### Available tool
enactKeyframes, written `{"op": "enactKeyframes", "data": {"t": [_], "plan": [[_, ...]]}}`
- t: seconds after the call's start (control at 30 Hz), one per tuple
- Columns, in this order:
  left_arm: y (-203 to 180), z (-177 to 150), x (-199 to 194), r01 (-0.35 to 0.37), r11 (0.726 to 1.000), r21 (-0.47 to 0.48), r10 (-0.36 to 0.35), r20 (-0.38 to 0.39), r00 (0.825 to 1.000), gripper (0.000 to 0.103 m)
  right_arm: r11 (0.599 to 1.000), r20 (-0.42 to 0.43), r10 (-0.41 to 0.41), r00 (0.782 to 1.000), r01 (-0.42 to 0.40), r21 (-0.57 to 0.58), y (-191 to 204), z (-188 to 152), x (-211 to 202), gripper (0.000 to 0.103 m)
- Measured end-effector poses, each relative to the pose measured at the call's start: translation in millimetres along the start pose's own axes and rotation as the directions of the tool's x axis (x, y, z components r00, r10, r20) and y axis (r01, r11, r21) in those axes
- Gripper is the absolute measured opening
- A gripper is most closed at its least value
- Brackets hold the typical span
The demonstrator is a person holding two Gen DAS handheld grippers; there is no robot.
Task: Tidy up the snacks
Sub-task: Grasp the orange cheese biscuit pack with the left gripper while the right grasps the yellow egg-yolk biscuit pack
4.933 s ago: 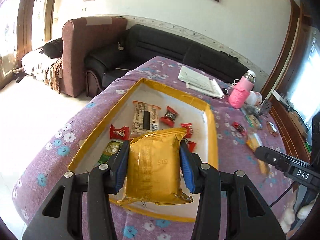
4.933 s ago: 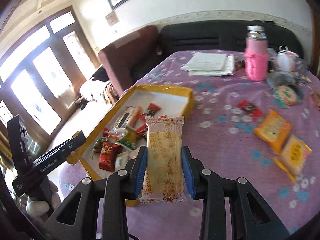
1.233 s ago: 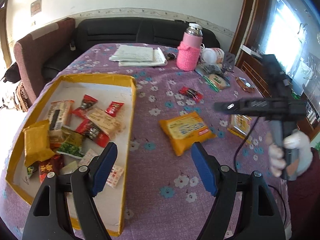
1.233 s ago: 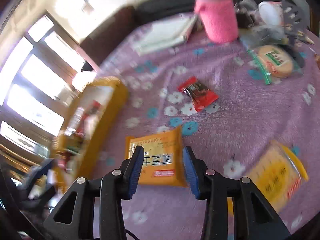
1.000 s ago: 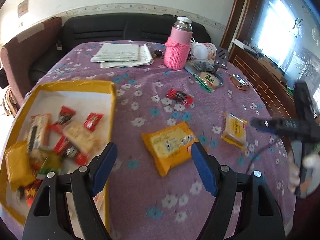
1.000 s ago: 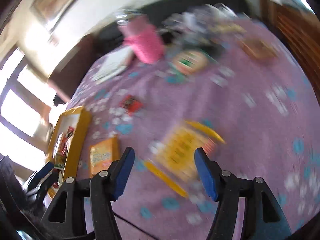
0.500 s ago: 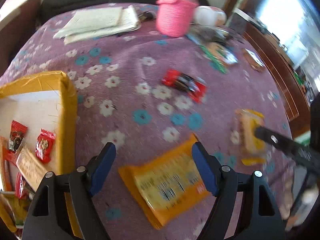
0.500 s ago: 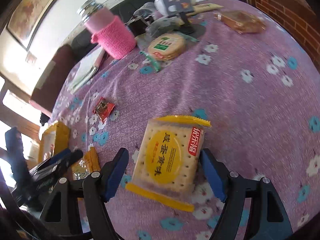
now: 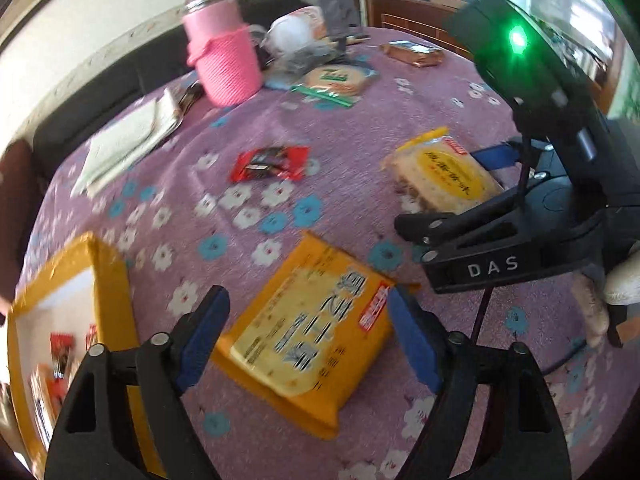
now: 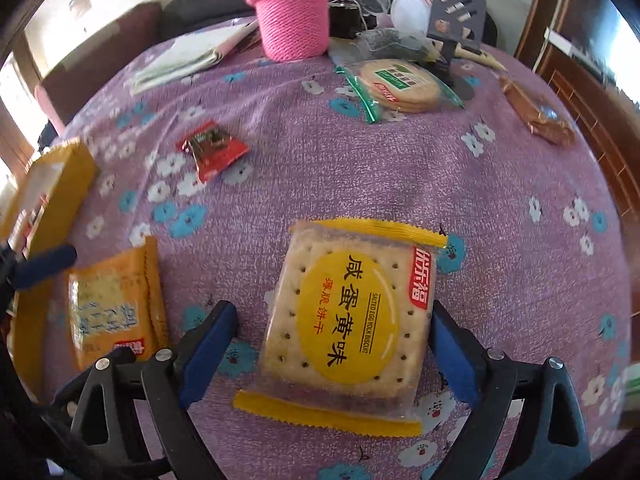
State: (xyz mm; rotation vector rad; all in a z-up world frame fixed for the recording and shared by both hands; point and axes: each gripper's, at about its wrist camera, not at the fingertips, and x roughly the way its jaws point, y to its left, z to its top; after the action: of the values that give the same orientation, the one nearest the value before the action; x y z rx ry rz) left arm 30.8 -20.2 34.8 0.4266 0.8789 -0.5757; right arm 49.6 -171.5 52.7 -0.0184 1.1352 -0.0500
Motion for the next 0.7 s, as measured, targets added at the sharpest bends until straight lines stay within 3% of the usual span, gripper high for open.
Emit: {"op": "enactKeyframes", "data": {"t": [0.07, 0.1, 0.17, 0.23, 0.27, 0.33, 0.37, 0.4, 0.43, 0.47, 0.57, 0.7], "plan": [[-5.6, -0.4, 5.8, 0.031, 0.999, 0.03, -0.031, -0.016, 0.999, 0.084, 1.0, 0.011, -0.006, 1.0, 0.006, 0.007, -3.8, -1.3, -3.1, 0.079], [-11.1, -2.7, 11.0, 0.016, 0.998, 0.065, -0.013, -0.04, 0.999, 0.087, 1.0, 0.017, -0.003, 1.0, 0.003, 0.014, -8.5, -2.6, -5.9, 0.074], [-19.8, -4.0, 12.5, -0.032, 0.993, 0.111, 0.032, -0.004, 0.999, 0.089, 0.999, 0.019, 0.032, 0.999, -0.032, 0.026, -16.4, -4.6, -7.5, 0.072], [-18.4, -2.7, 13.2, -0.006, 0.995, 0.103, 0.009, -0.034, 0.999, 0.085, 0.999, 0.021, 0.034, 0.999, -0.034, 0.024, -19.6, -9.2, -10.8, 0.071], [-16.5, -1.4, 12.7, -0.018, 0.996, 0.091, 0.021, -0.038, 0.999, 0.078, 0.999, 0.025, 0.036, 0.999, -0.037, 0.023, -20.8, -10.7, -11.1, 0.071], [-17.1, 0.3, 7.2, -0.035, 0.996, 0.084, 0.037, -0.033, 0.999, 0.055, 0.999, 0.037, 0.046, 0.998, -0.047, 0.026, -21.8, -13.5, -12.6, 0.071], [-18.1, 1.6, 3.0, -0.044, 0.996, 0.078, 0.046, -0.027, 0.999, 0.05, 0.997, 0.045, 0.065, 0.997, -0.067, 0.035, -23.3, -15.3, -14.2, 0.071], [-20.3, 2.1, -2.3, -0.063, 0.996, 0.071, 0.064, -0.018, 0.998, 0.03, 0.994, 0.053, 0.094, 0.994, -0.097, 0.05, -25.7, -17.5, -16.2, 0.071], [-19.3, 2.0, -7.8, -0.042, 0.998, 0.046, 0.043, -0.021, 0.999, 0.0, 0.99, 0.056, 0.116, 0.992, -0.12, 0.068, -27.9, -20.3, -18.8, 0.071], [-15.9, 2.5, -11.9, -0.015, 1.0, 0.013, 0.015, -0.028, 0.999, 0.0, 0.988, 0.063, 0.127, 0.99, -0.132, 0.076, -28.7, -22.7, -22.3, 0.071], [-5.8, -0.9, -29.2, -0.021, 0.997, -0.068, 0.023, 0.019, 1.0, 0.0, 0.985, 0.093, 0.149, 0.984, -0.157, 0.074, -27.5, -30.3, -37.8, 0.071], [19.9, -9.7, -50.7, 0.079, 0.981, -0.177, -0.063, 0.092, 0.994, 0.0, 0.979, 0.111, 0.18, 0.978, -0.188, 0.073, -28.3, -37.8, -55.4, 0.071]]}}
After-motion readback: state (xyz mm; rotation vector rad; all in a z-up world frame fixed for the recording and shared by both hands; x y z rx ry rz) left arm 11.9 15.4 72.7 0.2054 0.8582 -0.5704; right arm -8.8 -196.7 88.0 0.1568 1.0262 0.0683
